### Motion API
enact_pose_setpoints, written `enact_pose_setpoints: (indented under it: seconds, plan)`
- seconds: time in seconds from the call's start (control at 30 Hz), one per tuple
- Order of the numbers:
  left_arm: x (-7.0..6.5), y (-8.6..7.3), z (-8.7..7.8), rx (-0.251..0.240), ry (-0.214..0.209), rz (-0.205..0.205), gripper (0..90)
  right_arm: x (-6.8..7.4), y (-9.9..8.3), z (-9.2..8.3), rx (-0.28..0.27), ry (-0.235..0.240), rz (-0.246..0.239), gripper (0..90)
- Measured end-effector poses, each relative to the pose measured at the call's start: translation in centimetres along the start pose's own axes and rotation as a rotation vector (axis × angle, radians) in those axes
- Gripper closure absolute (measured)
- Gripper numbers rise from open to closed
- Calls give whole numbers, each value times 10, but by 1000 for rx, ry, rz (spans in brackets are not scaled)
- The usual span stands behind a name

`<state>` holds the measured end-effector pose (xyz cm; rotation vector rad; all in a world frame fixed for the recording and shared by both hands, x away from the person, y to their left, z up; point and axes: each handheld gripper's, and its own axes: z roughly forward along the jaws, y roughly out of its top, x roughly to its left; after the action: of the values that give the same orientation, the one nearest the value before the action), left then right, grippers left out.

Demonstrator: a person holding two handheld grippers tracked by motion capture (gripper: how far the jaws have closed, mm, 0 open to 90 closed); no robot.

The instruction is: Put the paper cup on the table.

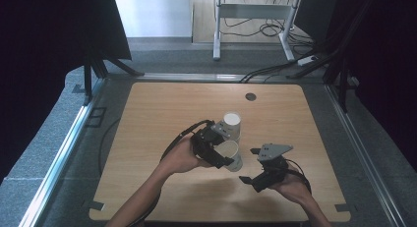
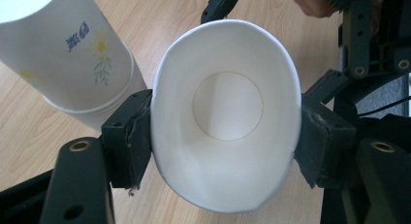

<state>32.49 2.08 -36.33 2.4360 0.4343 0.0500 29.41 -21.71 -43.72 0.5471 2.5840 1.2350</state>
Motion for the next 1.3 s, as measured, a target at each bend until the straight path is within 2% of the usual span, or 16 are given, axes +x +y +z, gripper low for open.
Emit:
enact_pose_setpoints:
  seconds: [0.3,0.9,1.3]
  plan:
    - [4,-3,-8,37,31,-12,307,-3,-5,-2,12,-30,9,0]
    - [18,-18,-19,95,94,-64,306,-12,-20,-6,43,-126,91,0]
    - [31,-29,-27,127,154,-109,307,-15,-35,-6,22,-156,142,0]
